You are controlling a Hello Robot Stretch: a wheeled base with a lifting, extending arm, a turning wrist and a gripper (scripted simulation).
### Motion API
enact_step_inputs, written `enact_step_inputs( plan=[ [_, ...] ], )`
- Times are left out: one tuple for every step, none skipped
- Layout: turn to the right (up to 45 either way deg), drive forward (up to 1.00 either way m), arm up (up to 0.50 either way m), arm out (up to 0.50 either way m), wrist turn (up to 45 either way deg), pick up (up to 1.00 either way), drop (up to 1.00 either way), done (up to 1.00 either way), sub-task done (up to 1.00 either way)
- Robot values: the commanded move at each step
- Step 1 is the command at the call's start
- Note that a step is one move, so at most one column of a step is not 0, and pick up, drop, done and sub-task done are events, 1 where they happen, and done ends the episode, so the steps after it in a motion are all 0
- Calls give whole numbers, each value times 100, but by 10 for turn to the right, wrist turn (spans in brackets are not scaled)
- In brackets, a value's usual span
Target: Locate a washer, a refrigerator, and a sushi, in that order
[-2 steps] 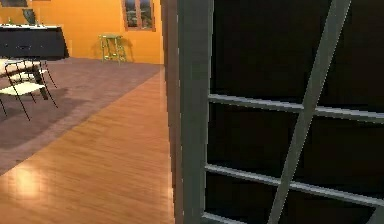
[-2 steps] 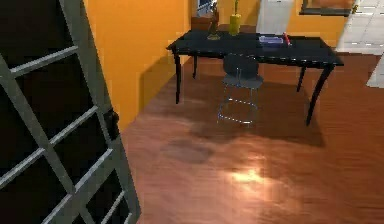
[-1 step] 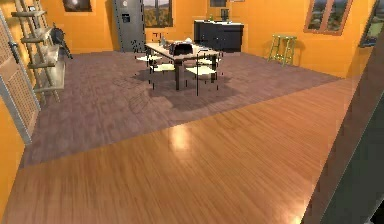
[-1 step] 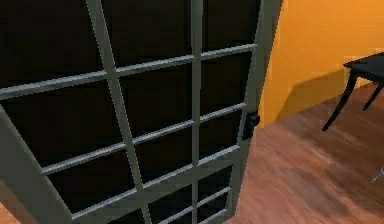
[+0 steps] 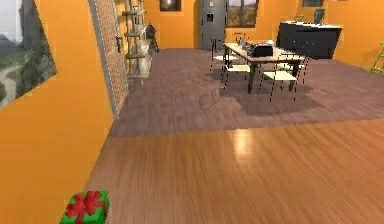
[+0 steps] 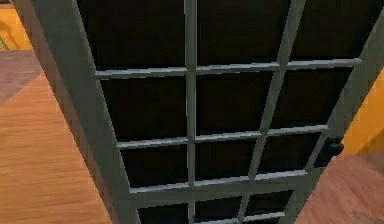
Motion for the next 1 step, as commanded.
enact_step_inputs(
  plan=[
    [0,25,0,0,0,0,0,0,0]
  ],
)
